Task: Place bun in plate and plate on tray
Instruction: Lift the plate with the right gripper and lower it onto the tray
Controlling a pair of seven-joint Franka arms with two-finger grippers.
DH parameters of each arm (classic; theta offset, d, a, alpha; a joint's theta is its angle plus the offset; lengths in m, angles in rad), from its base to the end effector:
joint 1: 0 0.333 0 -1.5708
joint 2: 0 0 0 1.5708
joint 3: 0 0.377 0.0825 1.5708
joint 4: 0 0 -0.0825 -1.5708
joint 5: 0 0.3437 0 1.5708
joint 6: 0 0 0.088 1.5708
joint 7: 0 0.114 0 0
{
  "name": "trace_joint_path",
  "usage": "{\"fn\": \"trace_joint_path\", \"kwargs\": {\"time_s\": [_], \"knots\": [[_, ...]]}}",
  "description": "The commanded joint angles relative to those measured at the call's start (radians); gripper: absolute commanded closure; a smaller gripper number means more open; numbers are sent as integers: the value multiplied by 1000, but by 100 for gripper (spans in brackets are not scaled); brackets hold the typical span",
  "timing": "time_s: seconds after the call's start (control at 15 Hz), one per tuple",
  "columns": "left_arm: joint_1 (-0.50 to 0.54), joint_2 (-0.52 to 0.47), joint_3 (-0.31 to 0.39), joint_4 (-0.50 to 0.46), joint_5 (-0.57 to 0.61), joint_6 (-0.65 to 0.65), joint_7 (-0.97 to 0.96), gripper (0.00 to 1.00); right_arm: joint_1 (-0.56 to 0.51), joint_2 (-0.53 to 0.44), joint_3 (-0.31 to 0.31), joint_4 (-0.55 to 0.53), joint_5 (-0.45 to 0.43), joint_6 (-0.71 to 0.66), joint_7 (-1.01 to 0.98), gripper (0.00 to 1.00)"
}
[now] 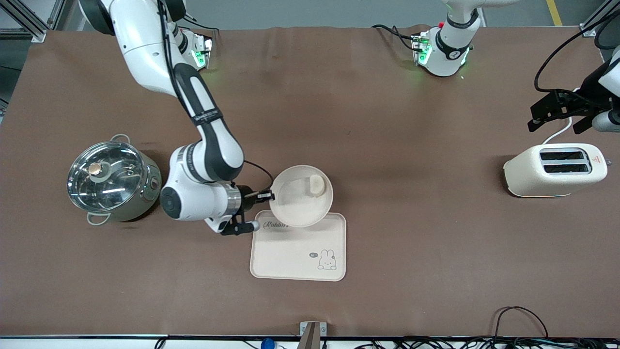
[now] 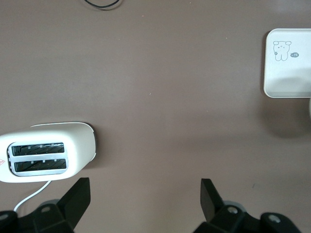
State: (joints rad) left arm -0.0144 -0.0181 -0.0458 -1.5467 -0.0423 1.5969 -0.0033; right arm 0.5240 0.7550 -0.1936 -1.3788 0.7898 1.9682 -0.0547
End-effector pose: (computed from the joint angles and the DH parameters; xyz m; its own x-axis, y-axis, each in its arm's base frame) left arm 0.5099 -0.0358 0.7007 0.9961 -0.0557 0.0681 -0.0586 -0.9974 0.0416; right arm 0.6608 0.3198 0.3284 0.9764 0.1091 -0.1866 -0.0031 -0.8560 -0.5170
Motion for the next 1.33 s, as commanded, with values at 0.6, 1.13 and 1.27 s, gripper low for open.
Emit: {"fn": "trace_joint_path", "kwargs": {"time_s": [0.6,1.13,1.27], "knots": [[22,20,0,19,-5,-5,8,0,-45,297,16,374,25,234,148,99],[19,15,-8,17,-7,-12,-14,0,-47,328,16,359,20,190,148,98],[21,15,-8,14,-7,-14,-14,0,-47,328,16,359,16,153,148,96]]}}
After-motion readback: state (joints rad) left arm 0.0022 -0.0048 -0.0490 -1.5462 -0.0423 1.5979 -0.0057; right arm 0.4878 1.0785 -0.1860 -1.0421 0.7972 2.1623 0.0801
